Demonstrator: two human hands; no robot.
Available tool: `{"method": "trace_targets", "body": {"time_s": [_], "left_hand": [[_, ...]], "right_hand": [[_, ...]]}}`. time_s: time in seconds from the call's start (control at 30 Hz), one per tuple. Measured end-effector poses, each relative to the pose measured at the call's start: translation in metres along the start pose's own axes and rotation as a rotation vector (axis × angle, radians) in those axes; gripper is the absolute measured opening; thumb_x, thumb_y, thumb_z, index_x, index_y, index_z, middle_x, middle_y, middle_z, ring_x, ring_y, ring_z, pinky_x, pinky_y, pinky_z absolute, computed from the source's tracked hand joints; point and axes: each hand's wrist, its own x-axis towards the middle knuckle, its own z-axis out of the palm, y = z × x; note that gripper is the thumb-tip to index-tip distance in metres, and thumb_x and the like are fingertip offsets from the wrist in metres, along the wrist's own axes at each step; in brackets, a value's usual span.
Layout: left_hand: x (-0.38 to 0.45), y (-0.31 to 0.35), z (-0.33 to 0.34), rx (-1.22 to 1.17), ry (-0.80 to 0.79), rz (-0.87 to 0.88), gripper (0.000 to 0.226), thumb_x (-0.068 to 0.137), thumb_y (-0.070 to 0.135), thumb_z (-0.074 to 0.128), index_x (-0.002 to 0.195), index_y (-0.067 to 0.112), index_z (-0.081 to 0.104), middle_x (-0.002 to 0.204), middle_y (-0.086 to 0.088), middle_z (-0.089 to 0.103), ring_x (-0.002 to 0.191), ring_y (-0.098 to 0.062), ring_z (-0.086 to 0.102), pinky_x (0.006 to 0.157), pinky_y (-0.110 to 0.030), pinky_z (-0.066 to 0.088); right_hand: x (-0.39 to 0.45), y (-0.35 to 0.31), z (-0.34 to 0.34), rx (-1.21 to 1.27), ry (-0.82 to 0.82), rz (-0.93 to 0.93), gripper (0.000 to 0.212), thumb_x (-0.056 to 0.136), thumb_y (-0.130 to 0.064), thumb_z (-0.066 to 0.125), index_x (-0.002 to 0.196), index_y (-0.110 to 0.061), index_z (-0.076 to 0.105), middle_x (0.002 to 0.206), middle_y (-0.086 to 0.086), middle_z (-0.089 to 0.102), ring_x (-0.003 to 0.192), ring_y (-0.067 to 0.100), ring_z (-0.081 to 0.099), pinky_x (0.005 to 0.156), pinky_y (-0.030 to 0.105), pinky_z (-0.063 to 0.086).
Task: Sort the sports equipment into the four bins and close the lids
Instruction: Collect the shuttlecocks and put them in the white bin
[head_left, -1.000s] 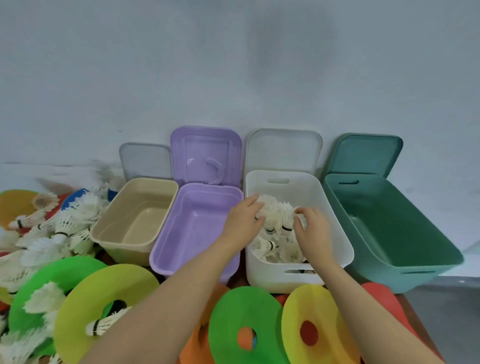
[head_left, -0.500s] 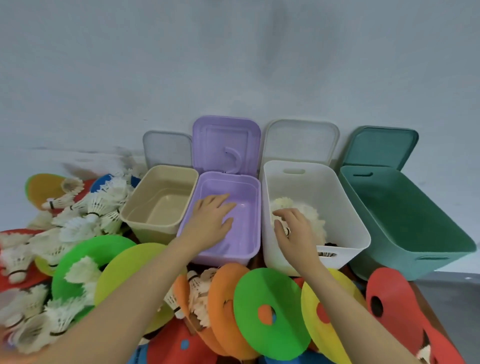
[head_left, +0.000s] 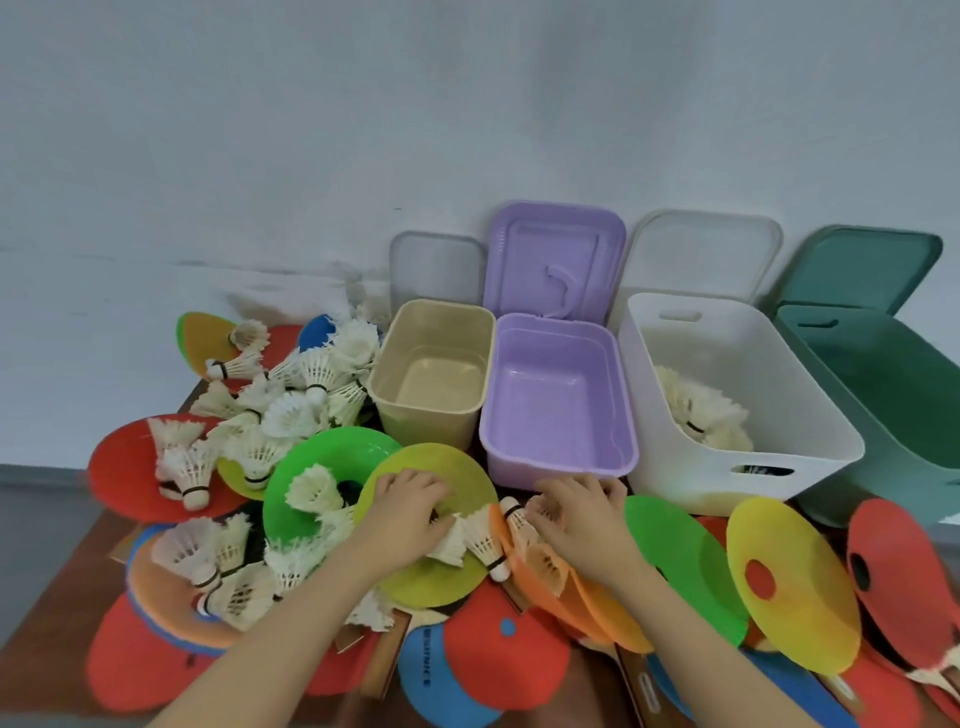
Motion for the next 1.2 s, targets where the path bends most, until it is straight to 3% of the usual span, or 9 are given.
{"method": "trace_targets", "body": {"time_s": [0.1,0.23,0.4,0.5,0.63,0.77,0.9,1.1,1.2], "left_hand": [[-0.007,-0.005,0.014,0.074,-0.103,0.016,0.057,0.089,0.051,0.048,0.139,0.026,0.036,0.141,0.008,0.039,0.130,-0.017,0.031,0.103,-0.034,0.016],[-0.013,-0.009,0.030,0.107,-0.108,0.046,0.063,0.089,0.051,0.049,0.143,0.027,0.028,0.136,0.005,0.046,0.125,-0.017,0.038,0.101,-0.035,0.020],[-0.018,-0.016,0.030,-0.046,0.081,0.045,0.059,0.090,0.050,0.046,0.142,0.026,0.031,0.126,0.006,0.053,0.118,-0.015,0.047,0.097,-0.032,0.025],[-0.018,-0.025,0.027,-0.111,0.198,0.067,0.072,0.079,0.059,0.028,0.138,0.022,0.043,0.114,0.002,0.060,0.109,-0.019,0.054,0.094,-0.036,0.032],[-0.013,-0.031,0.024,-0.115,0.287,0.047,0.069,0.080,0.058,0.030,0.134,0.019,0.048,0.104,0.003,0.063,0.098,-0.020,0.059,0.085,-0.037,0.038],[-0.009,-0.025,0.014,-0.137,0.362,0.037,0.062,0.081,0.053,0.040,0.129,0.015,0.053,0.103,0.000,0.064,0.094,-0.021,0.062,0.079,-0.035,0.042],[0.005,-0.014,-0.003,-0.214,0.438,0.071,0.058,0.084,0.044,0.054,0.133,0.015,0.049,0.109,-0.001,0.063,0.098,-0.021,0.059,0.083,-0.033,0.037],[0.042,0.023,-0.035,-0.255,0.510,0.143,0.061,0.081,0.049,0.045,0.131,0.014,0.050,0.102,-0.003,0.063,0.093,-0.025,0.059,0.080,-0.034,0.036],[0.070,0.051,-0.046,-0.254,0.529,0.181,0.063,0.079,0.050,0.044,0.128,0.012,0.054,0.099,-0.005,0.065,0.087,-0.029,0.062,0.076,-0.036,0.039]], "right_hand": [[-0.015,0.001,0.013,-0.135,-0.040,0.011,0.046,0.074,-0.060,0.038,0.104,-0.037,0.062,0.098,-0.020,0.064,0.104,0.013,0.053,0.091,0.037,0.016],[-0.018,-0.004,0.017,-0.255,-0.010,-0.020,0.042,0.066,-0.060,0.047,0.096,-0.036,0.064,0.093,-0.023,0.065,0.090,0.014,0.059,0.090,0.041,0.020],[-0.012,-0.008,0.026,-0.162,0.034,0.026,0.012,0.065,-0.047,0.063,0.074,-0.040,0.066,0.086,-0.026,0.065,0.090,0.018,0.059,0.090,0.041,0.017],[-0.013,-0.008,0.029,-0.078,0.139,0.022,0.004,0.065,-0.035,0.066,0.062,-0.038,0.067,0.077,-0.025,0.064,0.083,0.020,0.059,0.083,0.032,0.017],[-0.014,-0.011,0.030,-0.006,0.247,0.059,0.008,0.073,-0.032,0.064,0.069,-0.036,0.069,0.077,-0.024,0.064,0.086,0.014,0.053,0.084,0.030,0.016],[-0.010,-0.016,0.022,0.052,0.344,0.054,0.024,0.084,-0.041,0.048,0.077,-0.036,0.071,0.079,-0.022,0.065,0.088,0.007,0.047,0.082,0.030,0.016],[-0.005,-0.019,0.003,0.127,0.474,0.046,0.025,0.086,-0.041,0.051,0.080,-0.030,0.072,0.078,-0.020,0.064,0.084,0.003,0.047,0.081,0.028,0.019],[0.003,0.001,-0.038,0.199,0.606,0.060,0.027,0.085,-0.037,0.052,0.086,-0.022,0.073,0.084,-0.011,0.068,0.084,0.006,0.052,0.081,0.025,0.025],[0.010,0.029,-0.063,0.251,0.643,0.068,0.028,0.085,-0.035,0.052,0.087,-0.018,0.074,0.085,-0.005,0.069,0.084,0.015,0.057,0.080,0.034,0.035]]}}
